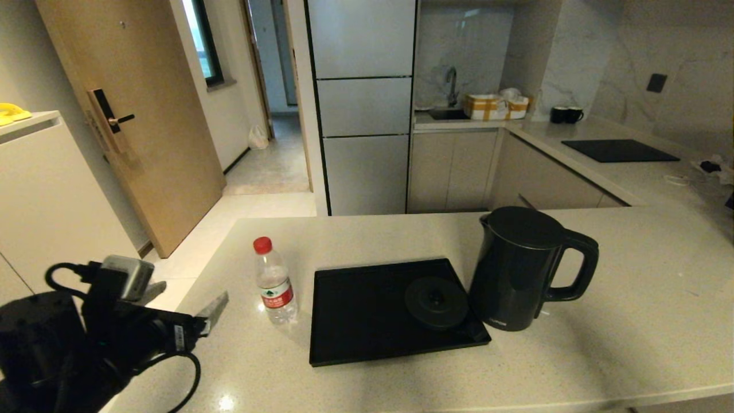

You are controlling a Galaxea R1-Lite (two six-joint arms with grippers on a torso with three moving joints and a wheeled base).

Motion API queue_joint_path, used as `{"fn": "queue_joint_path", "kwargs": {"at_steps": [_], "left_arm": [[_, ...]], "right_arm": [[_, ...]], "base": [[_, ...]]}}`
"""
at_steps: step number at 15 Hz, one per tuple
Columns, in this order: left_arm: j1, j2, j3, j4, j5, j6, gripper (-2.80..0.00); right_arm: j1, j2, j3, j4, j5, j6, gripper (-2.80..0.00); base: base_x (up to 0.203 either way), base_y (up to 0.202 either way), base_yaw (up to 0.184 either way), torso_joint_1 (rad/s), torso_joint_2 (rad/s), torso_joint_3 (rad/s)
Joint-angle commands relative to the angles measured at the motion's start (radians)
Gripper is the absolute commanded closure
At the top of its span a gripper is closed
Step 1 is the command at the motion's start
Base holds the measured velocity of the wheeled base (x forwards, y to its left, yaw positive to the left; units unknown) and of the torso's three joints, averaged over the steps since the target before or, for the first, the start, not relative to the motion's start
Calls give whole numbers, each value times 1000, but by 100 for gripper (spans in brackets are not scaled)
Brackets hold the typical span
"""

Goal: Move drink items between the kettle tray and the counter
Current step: Return the kettle to its original position

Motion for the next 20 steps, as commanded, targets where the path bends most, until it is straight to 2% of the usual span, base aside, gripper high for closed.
{"fn": "queue_joint_path", "kwargs": {"at_steps": [1, 2, 3, 4, 5, 7, 8, 12, 14, 17, 18, 20], "left_arm": [[25, -408, -120, 375, 27, -3, -280], [31, -536, -221, 637, 19, -29, -280], [37, -626, -355, 918, 10, -55, -15], [49, -717, -527, 1200, -8, -86, 0], [67, -833, -670, 1453, -22, -113, 0], [112, -1005, -827, 1792, -42, -159, 0], [133, -1052, -866, 1910, -51, -178, 0], [169, -1254, -1166, 2425, -67, -229, 0], [170, -1328, -1213, 2579, -69, -248, 0], [131, -1441, -1219, 2697, -60, -286, 0], [128, -1447, -1213, 2705, -51, -285, 0], [128, -1525, -1089, 2719, -10, -266, 0]], "right_arm": [[0, 0, 0, 1, 0, -1, 0], [0, 2, 0, 2, 0, -1, 0], [0, 1, 0, 1, 0, -1, 0], [0, 0, 0, 0, 0, -1, 0], [0, 0, 0, 0, 0, -1, 0], [0, 2, 0, 0, 0, -1, 0], [0, 0, 0, 0, 0, -1, 0], [0, 0, 0, 0, 0, -1, 0], [0, 0, 0, 0, 0, -1, 0], [0, 0, 0, 0, 0, -1, 0], [0, 0, 0, 0, 0, -1, 0], [0, 0, 0, 0, 0, -1, 0]], "base": [[0, 0, 0, 0, 0, 0], [0, 0, 0, 0, 0, 0], [0, 0, 0, 0, 0, 0], [0, 0, 0, 0, 0, 0], [0, 0, 0, 0, 0, 0], [0, 0, 0, 0, 0, 0], [0, 0, 0, 0, 0, 0], [0, 0, 0, 0, 0, 0], [0, 0, 0, 0, 0, 0], [0, 0, 0, 0, 0, 0], [0, 0, 0, 0, 0, 0], [0, 0, 0, 0, 0, 0]]}}
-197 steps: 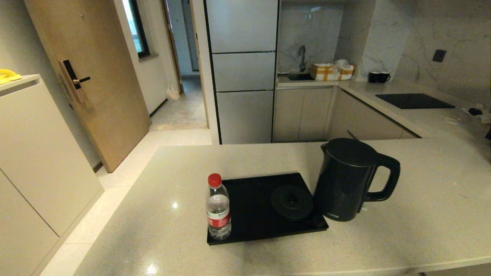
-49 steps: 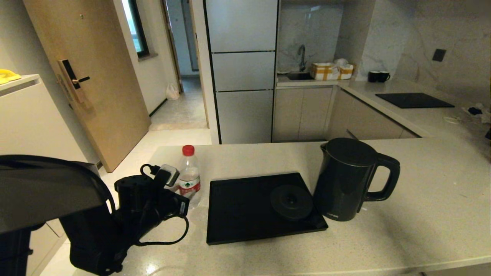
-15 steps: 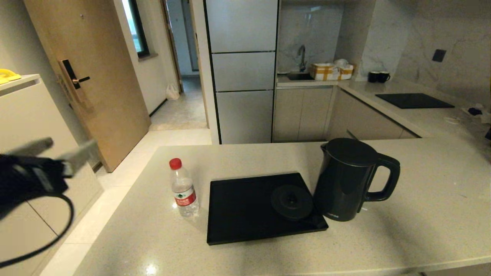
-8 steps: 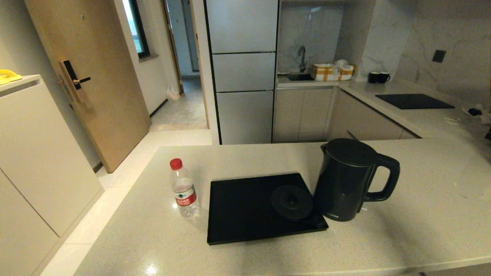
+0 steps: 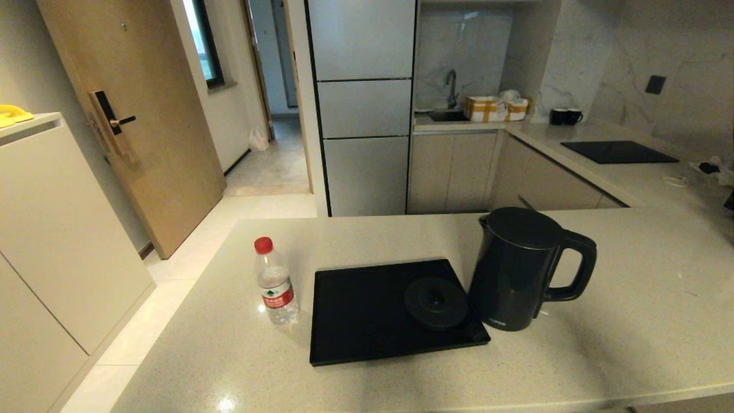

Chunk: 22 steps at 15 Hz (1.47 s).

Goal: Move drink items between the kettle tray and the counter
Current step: Return the kettle to its original position

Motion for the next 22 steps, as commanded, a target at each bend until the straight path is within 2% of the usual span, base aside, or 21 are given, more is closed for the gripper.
{"fn": "queue_joint_path", "kwargs": {"at_steps": [1, 2, 3, 7, 9, 10, 11, 12, 13, 15, 22], "left_arm": [[-3, -116, 160, -2, 28, 12, 0], [-3, -125, 267, -83, 38, 18, 0], [-3, -128, 395, -228, 47, 36, 0], [-3, -136, 875, -958, 63, 151, 0], [-3, -137, 1118, -1202, 40, 203, 0], [-3, -138, 1201, -1318, 21, 205, 0], [-3, -139, 1242, -1388, 8, 172, 0], [-3, -139, 1249, -1389, -4, 138, 0], [-3, -139, 1249, -1389, -4, 138, 0], [-3, -139, 1249, -1363, -10, 190, 0], [-3, -139, 1249, -1361, -11, 188, 0]], "right_arm": [[1, 0, 0, 1, 1, -1, 0], [1, 0, 0, 1, 1, -1, 0], [1, 0, 0, 1, 1, -1, 0], [1, 0, 0, 1, 1, -1, 0], [1, 0, 0, 1, 1, -1, 0], [1, 0, 0, 1, 1, -1, 0], [1, 0, 0, 1, 1, -1, 0], [1, 0, 0, 1, 1, -1, 0], [1, 0, 0, 1, 1, -1, 0], [1, 2, 0, 1, 1, -1, 0], [1, 0, 0, 1, 1, -1, 0]], "base": [[0, 0, 0, 0, 0, 0], [0, 0, 0, 0, 0, 0], [0, 0, 0, 0, 0, 0], [0, 0, 0, 0, 0, 0], [0, 0, 0, 0, 0, 0], [0, 0, 0, 0, 0, 0], [0, 0, 0, 0, 0, 0], [0, 0, 0, 0, 0, 0], [0, 0, 0, 0, 0, 0], [0, 0, 0, 0, 0, 0], [0, 0, 0, 0, 0, 0]]}}
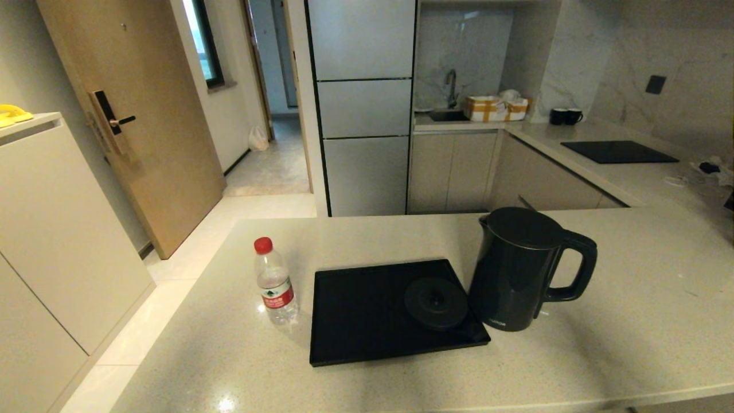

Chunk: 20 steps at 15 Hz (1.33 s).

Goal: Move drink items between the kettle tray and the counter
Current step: Return the kettle to its original position

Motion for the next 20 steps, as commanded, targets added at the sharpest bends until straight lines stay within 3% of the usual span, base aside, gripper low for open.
{"fn": "queue_joint_path", "kwargs": {"at_steps": [1, 12, 14, 20], "left_arm": [[0, 0, 0, 4, 1, 1, 0], [0, 0, 0, 4, 1, 1, 0], [0, 0, 0, 4, 1, 1, 0], [0, 0, 0, 4, 1, 1, 0]], "right_arm": [[0, 0, 0, 1, 0, -1, 0], [0, 0, 1, 0, 4, -4, 0], [0, 0, 3, -2, 14, -46, 0], [0, 0, 8, -22, 3, 5, 0]], "base": [[0, 0, 0, 0, 0, 0], [0, 0, 0, 0, 0, 0], [0, 0, 0, 0, 0, 0], [0, 0, 0, 0, 0, 0]]}}
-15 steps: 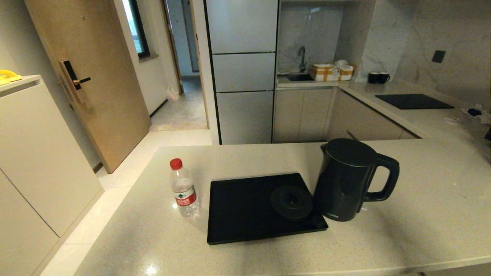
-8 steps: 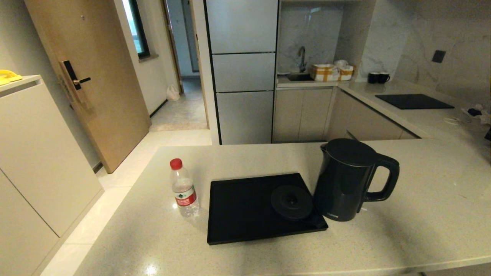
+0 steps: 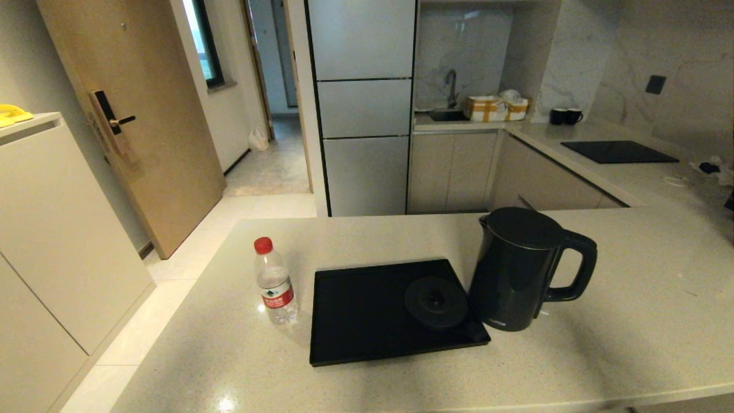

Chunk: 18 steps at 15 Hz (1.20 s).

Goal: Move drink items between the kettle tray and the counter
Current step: Return the kettle to its original position

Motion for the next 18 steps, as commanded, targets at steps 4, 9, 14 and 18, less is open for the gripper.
{"fn": "queue_joint_path", "kwargs": {"at_steps": [4, 9, 14, 18], "left_arm": [[0, -1, 0, 0, 0, 0, 0], [0, -1, 0, 0, 0, 0, 0], [0, 0, 0, 0, 0, 0, 0], [0, 0, 0, 0, 0, 0, 0]], "right_arm": [[1, 5, -5, 5, -1, -3, 0], [-1, 342, -584, 148, -13, 208, 0], [-2, 637, -883, 778, -16, 312, 0], [-6, 901, -594, 421, -110, 293, 0]], "base": [[0, 0, 0, 0, 0, 0], [0, 0, 0, 0, 0, 0], [0, 0, 0, 0, 0, 0], [0, 0, 0, 0, 0, 0]]}}
